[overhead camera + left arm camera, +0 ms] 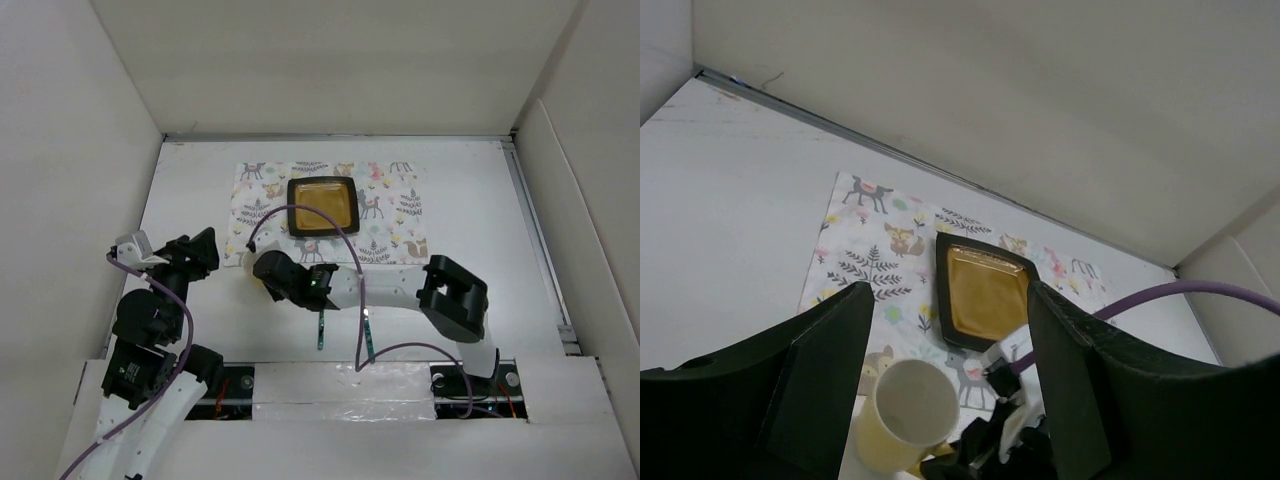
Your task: Set the dinner table for one person
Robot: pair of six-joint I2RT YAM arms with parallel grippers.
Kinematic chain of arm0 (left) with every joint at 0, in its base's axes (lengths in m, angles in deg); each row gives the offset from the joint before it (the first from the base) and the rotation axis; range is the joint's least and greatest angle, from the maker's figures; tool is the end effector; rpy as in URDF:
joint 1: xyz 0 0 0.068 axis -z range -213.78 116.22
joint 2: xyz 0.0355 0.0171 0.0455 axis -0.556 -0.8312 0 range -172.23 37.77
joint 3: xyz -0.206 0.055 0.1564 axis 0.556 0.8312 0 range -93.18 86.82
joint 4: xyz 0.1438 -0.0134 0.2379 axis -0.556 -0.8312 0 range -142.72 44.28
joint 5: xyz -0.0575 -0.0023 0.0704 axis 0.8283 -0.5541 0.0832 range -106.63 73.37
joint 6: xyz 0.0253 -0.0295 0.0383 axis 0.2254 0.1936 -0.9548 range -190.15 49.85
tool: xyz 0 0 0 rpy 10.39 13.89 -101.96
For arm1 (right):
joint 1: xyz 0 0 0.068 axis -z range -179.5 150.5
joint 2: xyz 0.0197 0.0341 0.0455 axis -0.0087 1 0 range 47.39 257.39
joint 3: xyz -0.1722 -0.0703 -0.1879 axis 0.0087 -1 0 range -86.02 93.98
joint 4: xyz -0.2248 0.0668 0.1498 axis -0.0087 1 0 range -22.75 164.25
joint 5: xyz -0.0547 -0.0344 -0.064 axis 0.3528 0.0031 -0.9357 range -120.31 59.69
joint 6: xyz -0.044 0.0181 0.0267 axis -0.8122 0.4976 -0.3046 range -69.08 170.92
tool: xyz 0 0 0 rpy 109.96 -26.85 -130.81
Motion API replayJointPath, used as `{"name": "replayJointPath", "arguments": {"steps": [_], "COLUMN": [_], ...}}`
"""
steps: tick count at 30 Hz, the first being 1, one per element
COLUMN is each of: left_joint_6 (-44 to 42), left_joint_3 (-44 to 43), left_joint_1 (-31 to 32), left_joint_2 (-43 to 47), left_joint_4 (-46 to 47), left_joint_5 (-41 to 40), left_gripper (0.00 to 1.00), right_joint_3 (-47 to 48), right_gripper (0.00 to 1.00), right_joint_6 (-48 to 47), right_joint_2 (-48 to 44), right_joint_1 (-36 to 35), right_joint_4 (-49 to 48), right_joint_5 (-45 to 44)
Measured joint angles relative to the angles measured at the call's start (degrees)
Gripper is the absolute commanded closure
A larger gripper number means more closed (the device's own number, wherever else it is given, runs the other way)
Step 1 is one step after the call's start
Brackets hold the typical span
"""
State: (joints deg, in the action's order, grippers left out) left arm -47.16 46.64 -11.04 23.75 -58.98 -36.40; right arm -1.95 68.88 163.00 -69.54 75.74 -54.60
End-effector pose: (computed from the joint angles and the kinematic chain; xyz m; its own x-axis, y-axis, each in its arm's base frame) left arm 0.0855 -0.0223 0.3694 0.1662 -0.4682 -0.8679 0.1354 0.8826 -0.4502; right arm 0.1740 0.4347 0.1882 -0.4399 -0.3878 -0.8100 -0.6450 0.7640 -0.0156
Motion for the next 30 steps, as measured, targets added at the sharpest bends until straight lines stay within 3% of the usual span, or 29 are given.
{"name": "replayJointPath", "arguments": {"steps": [5, 13, 22, 30], "left_joint_6": [0.0, 0.0, -0.3, -0.6], "left_joint_3": [0.0, 0.0, 0.1, 0.1], "left_joint_1": [0.0, 0.0, 0.0, 0.0], "left_joint_2": [0.0, 0.0, 0.0, -0.1], "left_joint_4": [0.1, 0.2, 0.2, 0.2], "left_joint_5": [0.3, 0.8, 1.6, 1.6], "left_gripper": [0.41, 0.41, 0.41, 0.41], "right_joint_3": [-5.1, -5.3, -3.8, -1.6], "right_gripper": [1.00, 1.00, 1.00, 1.00], "right_joint_6": [-0.4, -1.1, -1.2, -0.1], "right_joint_2": [-10.8, -23.0, -13.5, -4.0], "right_joint_1": [3.5, 26.9, 48.5, 55.8], "right_joint_4": [0.1, -7.3, -7.5, -5.6], "right_joint_5": [2.7, 3.9, 5.4, 9.2]}}
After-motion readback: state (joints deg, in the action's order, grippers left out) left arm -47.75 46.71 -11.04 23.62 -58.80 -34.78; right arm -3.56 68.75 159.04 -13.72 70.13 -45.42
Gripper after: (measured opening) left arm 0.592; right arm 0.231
